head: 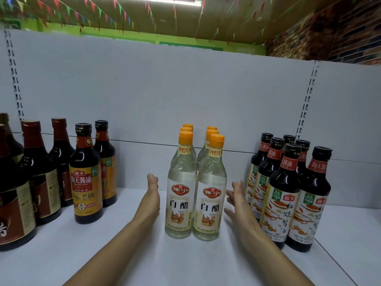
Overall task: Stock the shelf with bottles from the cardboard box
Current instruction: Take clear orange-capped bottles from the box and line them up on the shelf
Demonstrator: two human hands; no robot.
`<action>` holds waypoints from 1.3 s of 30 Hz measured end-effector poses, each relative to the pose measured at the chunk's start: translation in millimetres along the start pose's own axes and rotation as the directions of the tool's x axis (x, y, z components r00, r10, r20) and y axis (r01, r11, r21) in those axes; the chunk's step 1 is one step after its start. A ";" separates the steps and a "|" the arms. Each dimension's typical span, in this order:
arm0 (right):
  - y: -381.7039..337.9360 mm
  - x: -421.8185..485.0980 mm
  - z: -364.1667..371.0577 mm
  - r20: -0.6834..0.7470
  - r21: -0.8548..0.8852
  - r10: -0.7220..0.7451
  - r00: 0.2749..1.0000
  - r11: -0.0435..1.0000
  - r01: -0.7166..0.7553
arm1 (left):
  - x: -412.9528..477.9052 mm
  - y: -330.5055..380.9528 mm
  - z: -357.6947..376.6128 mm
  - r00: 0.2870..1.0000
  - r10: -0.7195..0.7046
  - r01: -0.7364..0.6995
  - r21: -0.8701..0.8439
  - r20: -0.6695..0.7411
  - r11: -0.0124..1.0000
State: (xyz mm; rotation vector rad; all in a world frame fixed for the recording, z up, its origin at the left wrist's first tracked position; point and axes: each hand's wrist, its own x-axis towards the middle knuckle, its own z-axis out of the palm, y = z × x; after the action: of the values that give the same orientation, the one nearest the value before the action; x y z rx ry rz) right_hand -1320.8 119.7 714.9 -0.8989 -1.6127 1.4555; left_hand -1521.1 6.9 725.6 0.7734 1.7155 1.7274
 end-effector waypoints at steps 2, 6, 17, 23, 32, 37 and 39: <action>-1.4 10.6 2.2 0.025 0.028 0.067 0.997 0.997 -0.068 | 14.8 2.3 0.8 0.998 -0.058 0.059 -0.035 0.027 0.998; 0.5 30.8 13.3 0.119 0.091 0.150 0.981 0.983 -0.161 | 35.1 -8.0 6.7 0.982 -0.126 0.148 -0.162 0.141 0.976; 9.5 52.3 25.1 0.206 0.307 0.168 0.964 0.924 -0.227 | 39.2 -19.6 15.6 0.953 -0.146 0.223 -0.289 0.266 0.931; 17.3 59.7 23.9 0.214 0.368 0.136 0.967 0.906 -0.209 | 35.5 -19.7 20.3 0.966 -0.113 0.188 -0.329 0.234 0.925; 17.7 57.8 21.7 0.233 0.392 0.116 0.966 0.897 -0.202 | 24.6 -11.6 26.1 0.971 -0.090 0.157 -0.306 0.222 0.939; 13.6 53.1 22.9 0.214 0.399 0.123 0.969 0.895 -0.202 | 24.9 -11.9 22.9 0.967 -0.082 0.160 -0.324 0.242 0.932; 11.3 50.3 24.2 0.210 0.388 0.127 0.969 0.899 -0.202 | 25.0 -12.4 21.8 0.963 -0.075 0.159 -0.322 0.258 0.933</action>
State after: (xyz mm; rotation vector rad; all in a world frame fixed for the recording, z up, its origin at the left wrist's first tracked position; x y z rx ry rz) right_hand -1365.2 154.4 706.7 -0.6880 -1.3017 1.9516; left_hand -1521.4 40.2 713.4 0.6747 1.2305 1.7064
